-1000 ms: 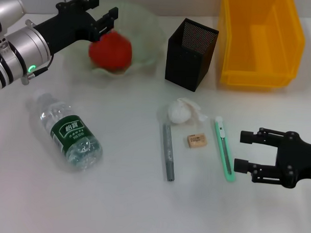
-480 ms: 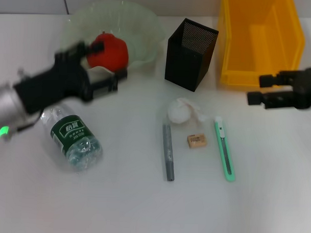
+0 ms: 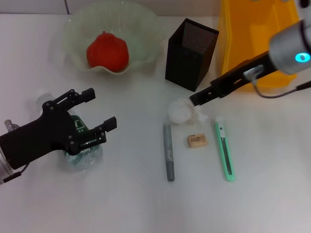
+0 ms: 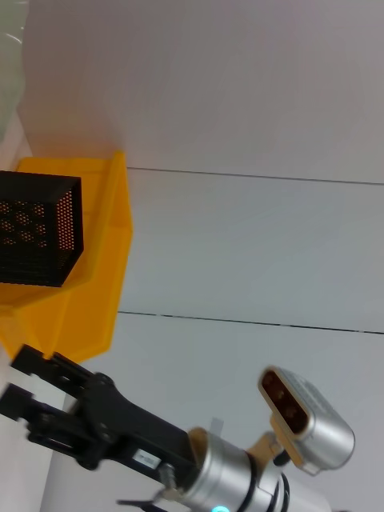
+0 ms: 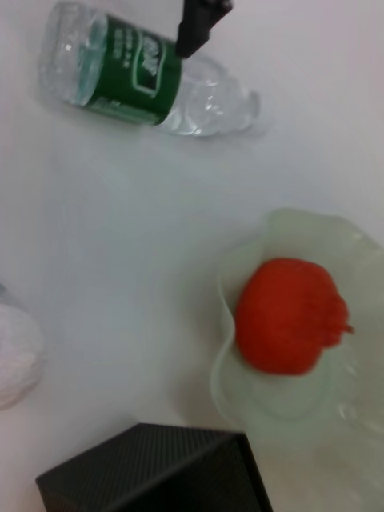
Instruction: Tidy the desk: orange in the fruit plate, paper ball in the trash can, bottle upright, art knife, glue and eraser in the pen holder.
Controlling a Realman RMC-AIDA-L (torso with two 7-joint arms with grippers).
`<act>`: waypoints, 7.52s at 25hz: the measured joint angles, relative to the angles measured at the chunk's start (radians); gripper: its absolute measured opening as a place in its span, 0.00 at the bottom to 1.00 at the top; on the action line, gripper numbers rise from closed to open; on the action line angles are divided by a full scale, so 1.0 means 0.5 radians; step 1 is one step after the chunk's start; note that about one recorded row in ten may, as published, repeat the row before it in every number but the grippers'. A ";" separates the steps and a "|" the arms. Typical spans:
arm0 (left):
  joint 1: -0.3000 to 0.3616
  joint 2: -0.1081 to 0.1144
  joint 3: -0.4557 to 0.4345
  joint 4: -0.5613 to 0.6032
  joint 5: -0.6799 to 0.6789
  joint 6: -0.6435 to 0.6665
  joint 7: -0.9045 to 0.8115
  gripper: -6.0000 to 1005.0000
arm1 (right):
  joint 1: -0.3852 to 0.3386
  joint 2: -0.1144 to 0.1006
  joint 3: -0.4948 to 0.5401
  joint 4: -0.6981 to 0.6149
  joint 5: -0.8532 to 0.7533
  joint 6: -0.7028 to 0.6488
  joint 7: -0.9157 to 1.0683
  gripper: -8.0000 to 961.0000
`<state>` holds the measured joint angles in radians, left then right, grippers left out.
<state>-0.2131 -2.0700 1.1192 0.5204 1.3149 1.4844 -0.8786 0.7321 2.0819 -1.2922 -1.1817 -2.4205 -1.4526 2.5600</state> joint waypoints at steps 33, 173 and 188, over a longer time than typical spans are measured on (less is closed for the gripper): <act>-0.003 -0.002 -0.027 -0.007 -0.004 -0.004 0.002 0.84 | 0.054 0.003 -0.253 0.264 0.117 0.367 -0.025 0.50; -0.727 -0.004 -0.059 0.790 2.153 -0.802 -3.554 0.84 | -1.077 -0.004 0.606 0.519 1.370 -0.296 -2.168 0.77; -0.826 0.000 -0.044 0.618 2.140 -0.834 -3.453 0.80 | -1.049 -0.004 0.609 0.544 1.346 -0.292 -2.164 0.77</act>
<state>-0.6263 -2.0702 1.0970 0.8296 2.3849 1.0674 -2.6052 0.2077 2.0801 -0.9878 -0.9097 -1.7474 -1.5986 1.4781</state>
